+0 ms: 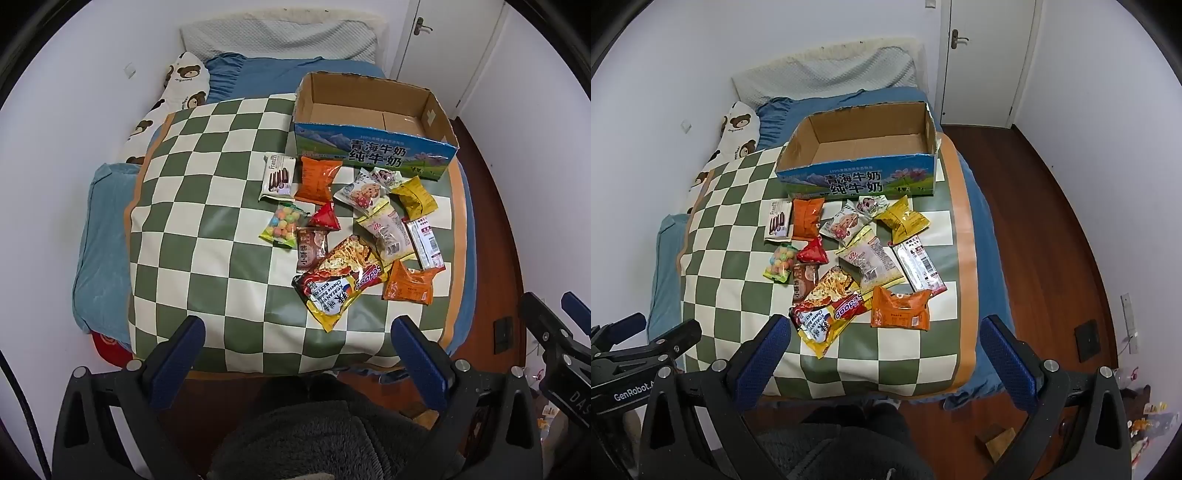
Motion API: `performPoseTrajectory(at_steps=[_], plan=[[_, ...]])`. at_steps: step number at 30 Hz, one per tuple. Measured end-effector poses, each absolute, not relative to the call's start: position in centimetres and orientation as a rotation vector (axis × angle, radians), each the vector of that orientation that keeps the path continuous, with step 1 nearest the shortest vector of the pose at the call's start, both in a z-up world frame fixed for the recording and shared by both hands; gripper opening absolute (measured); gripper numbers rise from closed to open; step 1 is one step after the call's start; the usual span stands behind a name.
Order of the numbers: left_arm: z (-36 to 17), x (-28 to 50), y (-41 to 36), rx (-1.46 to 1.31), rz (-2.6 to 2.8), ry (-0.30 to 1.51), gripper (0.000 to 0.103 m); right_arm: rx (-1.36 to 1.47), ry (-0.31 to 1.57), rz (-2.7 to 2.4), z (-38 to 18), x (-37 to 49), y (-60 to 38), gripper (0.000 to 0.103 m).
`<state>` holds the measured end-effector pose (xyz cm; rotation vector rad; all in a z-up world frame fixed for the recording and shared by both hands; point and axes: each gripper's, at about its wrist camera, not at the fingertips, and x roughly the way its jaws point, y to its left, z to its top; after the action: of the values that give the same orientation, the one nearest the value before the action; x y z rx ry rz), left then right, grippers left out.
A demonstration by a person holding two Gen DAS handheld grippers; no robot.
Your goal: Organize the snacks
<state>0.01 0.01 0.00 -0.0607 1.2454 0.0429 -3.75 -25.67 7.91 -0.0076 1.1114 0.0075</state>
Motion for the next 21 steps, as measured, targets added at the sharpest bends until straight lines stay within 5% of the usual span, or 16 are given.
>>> performPoseTrajectory(at_steps=[21], plan=[[0.02, -0.01, 0.05, -0.053, 0.052, 1.241, 0.103, -0.009, 1.118, 0.007, 7.93, -3.88, -25.73, 0.103]])
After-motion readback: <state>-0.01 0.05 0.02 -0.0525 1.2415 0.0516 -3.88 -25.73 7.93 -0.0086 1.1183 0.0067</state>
